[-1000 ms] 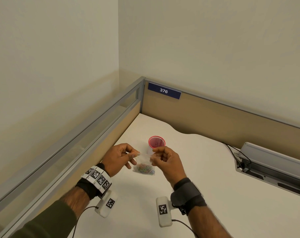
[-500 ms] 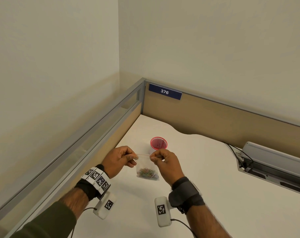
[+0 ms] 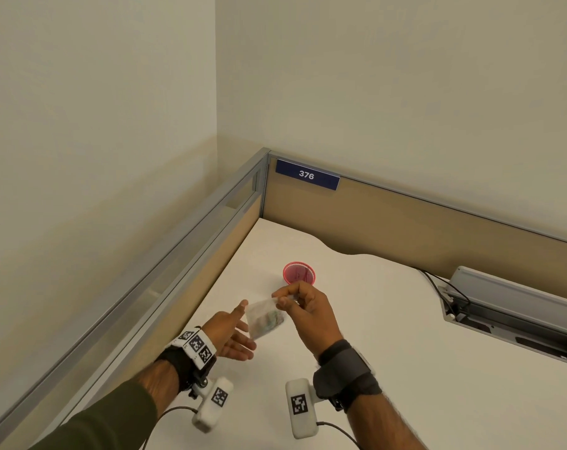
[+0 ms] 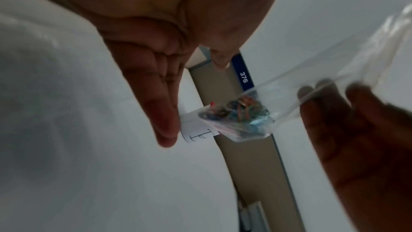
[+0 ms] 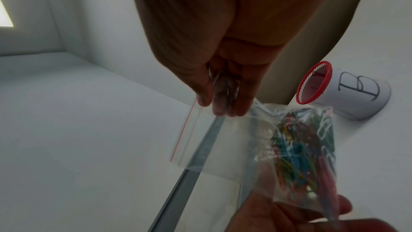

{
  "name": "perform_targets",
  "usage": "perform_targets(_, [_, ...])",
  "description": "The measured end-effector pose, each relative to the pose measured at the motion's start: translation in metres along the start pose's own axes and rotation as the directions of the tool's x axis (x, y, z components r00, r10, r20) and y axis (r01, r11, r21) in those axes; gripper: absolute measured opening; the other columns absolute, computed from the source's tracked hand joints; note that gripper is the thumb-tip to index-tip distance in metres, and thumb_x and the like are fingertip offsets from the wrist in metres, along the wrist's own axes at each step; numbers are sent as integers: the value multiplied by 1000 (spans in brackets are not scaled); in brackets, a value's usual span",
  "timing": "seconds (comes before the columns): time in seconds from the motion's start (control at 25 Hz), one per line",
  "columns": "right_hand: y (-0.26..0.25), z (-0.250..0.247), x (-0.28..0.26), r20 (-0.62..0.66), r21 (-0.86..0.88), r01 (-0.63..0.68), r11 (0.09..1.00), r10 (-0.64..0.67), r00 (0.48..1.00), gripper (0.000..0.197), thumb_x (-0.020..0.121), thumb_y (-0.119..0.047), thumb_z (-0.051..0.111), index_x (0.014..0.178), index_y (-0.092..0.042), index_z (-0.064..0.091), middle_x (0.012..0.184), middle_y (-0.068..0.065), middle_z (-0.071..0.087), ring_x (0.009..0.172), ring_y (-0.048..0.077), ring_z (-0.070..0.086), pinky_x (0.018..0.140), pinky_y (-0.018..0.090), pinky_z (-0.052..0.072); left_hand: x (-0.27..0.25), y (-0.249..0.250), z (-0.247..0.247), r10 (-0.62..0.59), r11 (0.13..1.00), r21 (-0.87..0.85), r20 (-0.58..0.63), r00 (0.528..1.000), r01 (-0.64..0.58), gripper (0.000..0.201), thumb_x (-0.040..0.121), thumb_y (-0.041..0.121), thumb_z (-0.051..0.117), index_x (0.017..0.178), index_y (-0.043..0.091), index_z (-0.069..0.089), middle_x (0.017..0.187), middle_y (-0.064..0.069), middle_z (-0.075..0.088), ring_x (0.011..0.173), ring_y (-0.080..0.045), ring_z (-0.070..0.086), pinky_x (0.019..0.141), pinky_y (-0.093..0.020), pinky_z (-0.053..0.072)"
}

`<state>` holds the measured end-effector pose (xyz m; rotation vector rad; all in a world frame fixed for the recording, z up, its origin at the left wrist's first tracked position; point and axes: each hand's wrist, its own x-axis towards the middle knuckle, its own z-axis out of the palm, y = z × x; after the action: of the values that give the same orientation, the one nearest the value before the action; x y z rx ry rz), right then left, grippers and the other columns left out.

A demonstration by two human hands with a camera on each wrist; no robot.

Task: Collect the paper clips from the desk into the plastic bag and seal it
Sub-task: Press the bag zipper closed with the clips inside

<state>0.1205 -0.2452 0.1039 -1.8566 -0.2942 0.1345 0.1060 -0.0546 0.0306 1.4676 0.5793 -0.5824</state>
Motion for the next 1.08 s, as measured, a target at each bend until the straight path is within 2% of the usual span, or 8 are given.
perform_targets(0.08, [2, -1, -3, 37, 1, 23, 1000, -23, 999, 12, 88, -7, 59, 90, -15, 68, 97, -9, 71, 94, 8, 65, 80, 18, 55, -1, 1, 4, -32, 985, -164, 114, 993, 50, 61, 99, 55, 51, 117, -2, 62, 100, -28, 76, 80, -36, 76, 65, -38, 65])
perform_targets(0.2, [11, -5, -8, 65, 27, 4, 1000, -5, 998, 11, 86, -6, 59, 84, -15, 67, 110, -10, 68, 103, 10, 62, 85, 25, 56, 0, 8, 8, 70, 936, -351, 146, 987, -14, 33, 99, 25, 62, 114, -4, 67, 94, -19, 73, 75, -25, 72, 62, -34, 64])
perform_targets(0.32, [25, -6, -9, -28, 202, -186, 962, 195, 980, 8, 89, -13, 60, 90, -7, 65, 121, 3, 64, 103, 22, 65, 78, 34, 60, 6, 20, 4, 208, 922, -363, 161, 965, -138, 27, 96, 9, 64, 121, -1, 66, 102, -16, 76, 81, -22, 73, 65, -32, 63])
perform_targets(0.4, [26, -1, -12, -53, 354, -305, 884, 345, 937, 22, 89, -22, 64, 96, -2, 60, 116, 14, 64, 98, 28, 68, 74, 44, 61, 6, 28, 4, 247, 925, -335, 169, 954, -180, 32, 92, 3, 67, 124, 3, 65, 107, -17, 74, 85, -24, 73, 67, -33, 63])
perform_targets(0.56, [21, 8, -21, 124, 456, -431, 779, 424, 897, 44, 80, -25, 76, 117, -19, 52, 107, 13, 72, 91, 36, 71, 76, 54, 58, 0, 43, 8, 389, 910, -209, 127, 912, -359, 39, 85, -7, 71, 119, 12, 66, 108, -14, 74, 90, -24, 72, 74, -33, 61])
perform_targets(0.8, [18, 12, -26, 144, 420, -398, 816, 373, 916, 34, 82, -29, 73, 113, -20, 64, 101, 14, 74, 82, 35, 71, 64, 38, 57, -7, 55, 4, 584, 788, 144, 132, 801, -598, 54, 77, 12, 86, 125, 22, 64, 88, -3, 71, 81, -15, 69, 79, -30, 56])
perform_targets(0.96, [31, -4, -23, 195, 368, -392, 843, 342, 919, 25, 83, -20, 72, 108, -17, 68, 101, 14, 74, 85, 32, 70, 71, 39, 57, -24, 49, 15, 614, 728, 297, 119, 781, -618, 65, 82, 26, 83, 140, 30, 52, 115, 8, 67, 94, -12, 68, 84, -28, 56])
perform_targets(1.08, [54, -15, -21, 169, 348, -433, 832, 399, 901, 21, 84, -9, 69, 105, -7, 68, 98, 17, 74, 80, 31, 70, 66, 36, 57, -52, 26, 6, 649, 668, 456, 29, 760, -588, 43, 91, 32, 73, 130, 36, 56, 121, 20, 61, 100, -5, 66, 80, -20, 52])
